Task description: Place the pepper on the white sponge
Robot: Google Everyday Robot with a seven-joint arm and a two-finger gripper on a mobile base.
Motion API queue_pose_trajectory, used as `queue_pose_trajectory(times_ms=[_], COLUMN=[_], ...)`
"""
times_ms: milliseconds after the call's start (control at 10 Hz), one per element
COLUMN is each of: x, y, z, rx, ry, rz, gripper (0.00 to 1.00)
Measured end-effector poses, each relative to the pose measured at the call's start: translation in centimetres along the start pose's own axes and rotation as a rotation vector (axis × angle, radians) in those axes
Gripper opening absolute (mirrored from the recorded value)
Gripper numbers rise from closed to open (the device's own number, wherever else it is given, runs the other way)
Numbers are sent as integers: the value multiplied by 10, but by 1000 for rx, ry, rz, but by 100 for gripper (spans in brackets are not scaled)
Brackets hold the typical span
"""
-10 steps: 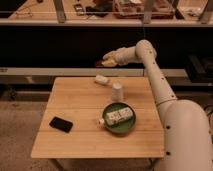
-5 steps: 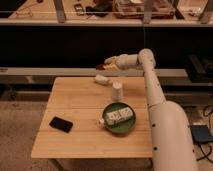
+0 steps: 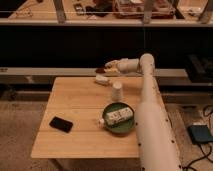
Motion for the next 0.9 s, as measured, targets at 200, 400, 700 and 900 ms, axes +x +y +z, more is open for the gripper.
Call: queue_pose_trajectory(times_ms=[200,400,700,900], x=[12,23,31,34], y=[-11,-33,-47,-38], z=[3,6,18,24], rx=[33,102,150,133], ry=[44,134,207,208], rz=[-14,-59,-68,-31], gripper=[0,0,0,0])
